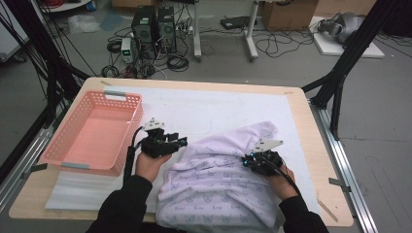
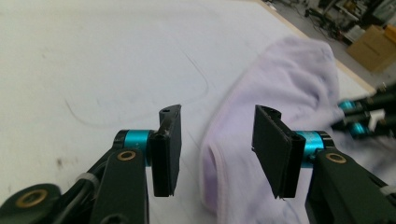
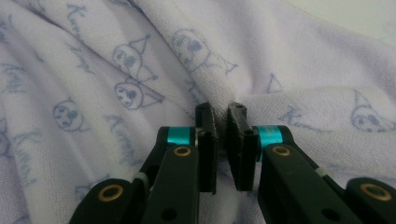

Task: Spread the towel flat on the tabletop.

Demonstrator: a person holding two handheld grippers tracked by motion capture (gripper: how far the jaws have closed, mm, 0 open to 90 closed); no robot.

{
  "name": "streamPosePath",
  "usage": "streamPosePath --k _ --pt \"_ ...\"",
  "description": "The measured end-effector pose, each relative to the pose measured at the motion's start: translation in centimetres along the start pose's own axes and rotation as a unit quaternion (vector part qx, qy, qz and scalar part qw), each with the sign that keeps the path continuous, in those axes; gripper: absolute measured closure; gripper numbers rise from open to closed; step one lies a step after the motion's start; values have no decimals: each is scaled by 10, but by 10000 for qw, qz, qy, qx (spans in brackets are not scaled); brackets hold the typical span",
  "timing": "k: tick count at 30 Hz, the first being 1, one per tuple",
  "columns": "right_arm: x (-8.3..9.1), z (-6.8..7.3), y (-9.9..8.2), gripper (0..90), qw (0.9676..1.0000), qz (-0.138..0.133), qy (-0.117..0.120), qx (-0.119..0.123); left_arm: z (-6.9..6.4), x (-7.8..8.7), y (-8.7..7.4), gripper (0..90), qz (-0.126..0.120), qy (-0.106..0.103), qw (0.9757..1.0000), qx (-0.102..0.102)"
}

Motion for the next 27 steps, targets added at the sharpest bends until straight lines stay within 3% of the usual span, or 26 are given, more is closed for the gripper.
streamPosePath --k 2,5,9,11,18,20,23,27 --pt "0 0 0 831 10000 1 7 -17 2 -13 4 547 142 -151 9997 110" --pt "0 0 0 829 10000 -8 8 -40 2 -32 2 565 446 -137 9989 -19" --pt "0 -1 -1 830 10000 -43 33 -50 -1 -47 -5 565 647 -178 9975 -207" --pt "0 -1 -1 829 10000 -47 51 -61 -4 -52 -9 564 739 -196 9961 -434" --pt "0 -1 -1 828 9999 -50 57 -96 -12 -60 -18 590 939 -190 9910 -937" --pt "0 -1 -1 828 9999 -58 52 -99 -11 -60 -17 629 956 -153 9912 -905" --pt "0 -1 -1 826 9999 -59 44 -98 -11 -59 -17 815 1044 -94 9897 -979" --pt "0 -1 -1 826 9999 -67 53 -106 -11 -59 -16 860 1069 -42 9900 -920"
Point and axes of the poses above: each handheld gripper's, and its own axes: x roughly backward along the jaws, y roughly out of its top, z roughly to its left, the point moved 2 cm from there along -x, roughly forward along the jaws, and after that the axes turned 10 degrees about y, right-handed, at the moved point
